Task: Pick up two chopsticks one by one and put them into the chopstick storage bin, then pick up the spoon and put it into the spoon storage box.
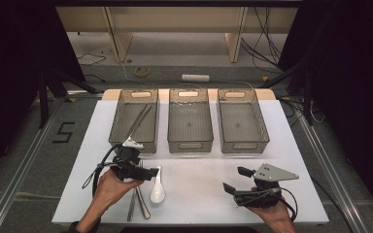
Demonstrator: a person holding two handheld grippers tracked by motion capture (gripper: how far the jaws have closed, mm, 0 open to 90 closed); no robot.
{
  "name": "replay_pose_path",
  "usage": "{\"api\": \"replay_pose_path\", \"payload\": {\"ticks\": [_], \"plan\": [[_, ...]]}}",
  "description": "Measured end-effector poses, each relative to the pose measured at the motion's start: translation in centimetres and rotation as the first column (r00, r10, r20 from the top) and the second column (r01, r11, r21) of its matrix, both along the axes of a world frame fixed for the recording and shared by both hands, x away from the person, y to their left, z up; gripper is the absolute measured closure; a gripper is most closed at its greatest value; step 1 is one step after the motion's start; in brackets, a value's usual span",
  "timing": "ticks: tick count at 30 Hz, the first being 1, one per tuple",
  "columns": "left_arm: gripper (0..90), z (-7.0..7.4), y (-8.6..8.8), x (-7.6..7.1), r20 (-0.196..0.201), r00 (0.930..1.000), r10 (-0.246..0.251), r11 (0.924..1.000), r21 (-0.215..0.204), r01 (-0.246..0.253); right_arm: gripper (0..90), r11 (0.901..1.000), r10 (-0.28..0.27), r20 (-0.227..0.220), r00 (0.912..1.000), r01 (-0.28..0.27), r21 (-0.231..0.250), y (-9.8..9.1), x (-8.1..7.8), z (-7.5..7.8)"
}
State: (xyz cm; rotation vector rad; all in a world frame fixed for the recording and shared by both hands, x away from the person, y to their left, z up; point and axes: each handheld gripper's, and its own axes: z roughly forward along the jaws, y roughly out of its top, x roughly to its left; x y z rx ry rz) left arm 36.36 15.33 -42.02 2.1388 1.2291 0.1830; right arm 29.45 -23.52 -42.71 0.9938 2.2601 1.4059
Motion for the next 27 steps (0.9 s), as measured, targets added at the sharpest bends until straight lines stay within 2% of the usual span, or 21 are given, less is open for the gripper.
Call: {"api": "replay_pose_path", "payload": {"ticks": [6,10,15,23,27], "plan": [[16.2,-0.3,-0.1,-0.3,-0.012,0.9999,-0.002,1.0,0.009,0.002,24.3,1.0,0.002,0.002,1.0,-0.002,-0.003,0.1,-0.1,0.0],[16.2,-0.7,-0.1,-0.4,-0.035,0.9993,-0.012,0.9992,0.038,0.013,24.2,1.0,0.005,0.002,1.0,-0.005,-0.005,0.3,0.0,0.0],[16.4,-1.1,-0.3,-0.3,-0.07,0.9975,-0.009,0.9988,0.048,0.012,24.3,0.9998,0.015,-0.001,0.9999,-0.015,-0.009,0.6,0.1,-0.1],[20.7,-2.0,-0.9,0.2,-0.139,0.9901,-0.02,0.9973,0.067,0.03,24.3,0.9998,0.015,-0.003,0.9999,-0.016,-0.01,0.4,0.2,-0.1],[24.7,-2.3,-1.0,0.4,-0.157,0.9873,-0.026,0.9975,0.062,0.036,24.2,0.9997,0.018,-0.003,0.9998,-0.018,-0.015,0.5,0.1,-0.1]]}}
